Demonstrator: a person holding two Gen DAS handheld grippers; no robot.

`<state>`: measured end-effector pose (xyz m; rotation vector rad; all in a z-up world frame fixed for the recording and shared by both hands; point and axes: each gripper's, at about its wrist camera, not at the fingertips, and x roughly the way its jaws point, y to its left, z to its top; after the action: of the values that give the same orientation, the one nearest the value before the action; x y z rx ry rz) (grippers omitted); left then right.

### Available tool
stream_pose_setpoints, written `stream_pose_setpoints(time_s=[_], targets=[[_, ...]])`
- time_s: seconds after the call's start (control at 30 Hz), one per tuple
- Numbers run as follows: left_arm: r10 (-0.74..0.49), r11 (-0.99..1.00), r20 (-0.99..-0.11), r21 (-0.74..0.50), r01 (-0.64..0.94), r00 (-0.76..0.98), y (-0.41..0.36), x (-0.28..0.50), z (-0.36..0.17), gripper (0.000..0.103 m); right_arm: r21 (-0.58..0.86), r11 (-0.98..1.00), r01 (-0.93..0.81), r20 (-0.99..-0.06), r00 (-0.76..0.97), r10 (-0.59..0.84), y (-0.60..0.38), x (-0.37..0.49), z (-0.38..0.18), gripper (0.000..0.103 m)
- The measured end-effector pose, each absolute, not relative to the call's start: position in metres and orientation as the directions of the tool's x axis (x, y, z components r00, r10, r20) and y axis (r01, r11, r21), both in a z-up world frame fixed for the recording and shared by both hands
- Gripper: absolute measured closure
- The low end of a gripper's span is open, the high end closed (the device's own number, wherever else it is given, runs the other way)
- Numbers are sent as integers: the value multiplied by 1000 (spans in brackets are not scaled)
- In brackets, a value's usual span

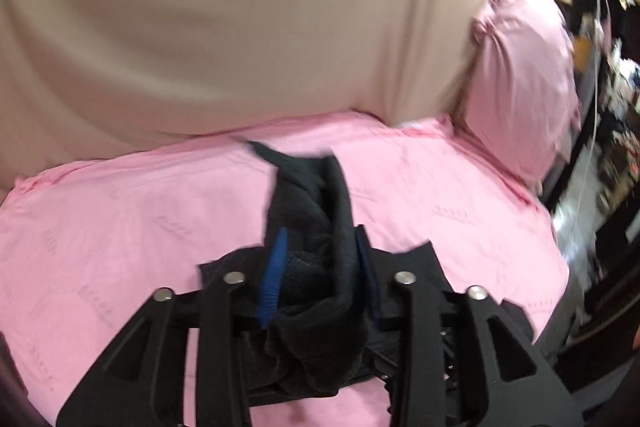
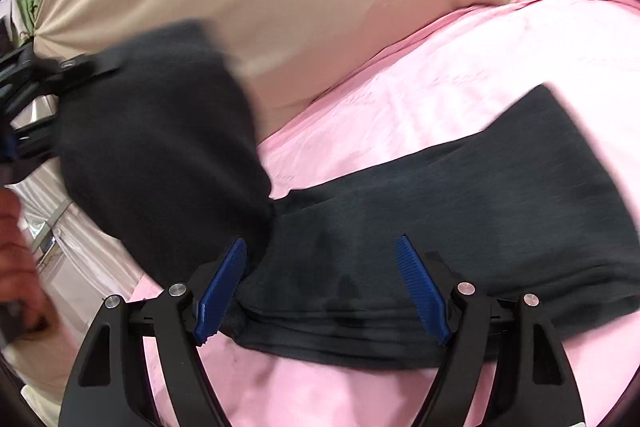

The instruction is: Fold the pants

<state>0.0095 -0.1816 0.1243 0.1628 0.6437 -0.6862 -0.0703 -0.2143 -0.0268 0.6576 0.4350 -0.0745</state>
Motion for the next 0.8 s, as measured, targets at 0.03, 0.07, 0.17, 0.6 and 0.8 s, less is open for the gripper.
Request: stream_pose_setpoints(time_s=[0.03, 0.07, 0.17, 0.6, 0.8], targets=[[-535, 770, -615, -72, 634, 579, -191, 12, 114, 60, 564, 795, 224, -424, 904, 45, -222, -79, -26, 27], [-532, 770, -634, -88, 631, 561, -200, 22, 101, 56, 549, 798, 246, -437, 899, 23, -228, -86, -27, 27], [-556, 759, -691, -194, 622, 463, -203, 40, 70, 51, 513, 801, 308, -477, 879, -33, -245, -107, -29, 27], [-388, 907, -687, -167, 386, 615, -59, 50, 51, 19, 525, 817, 238, -554, 824, 116, -268, -53, -3, 27], [-357, 925, -739, -194, 328, 571, -32, 59, 14, 19, 391, 879, 274, -721, 685, 107, -256, 3, -12, 74]])
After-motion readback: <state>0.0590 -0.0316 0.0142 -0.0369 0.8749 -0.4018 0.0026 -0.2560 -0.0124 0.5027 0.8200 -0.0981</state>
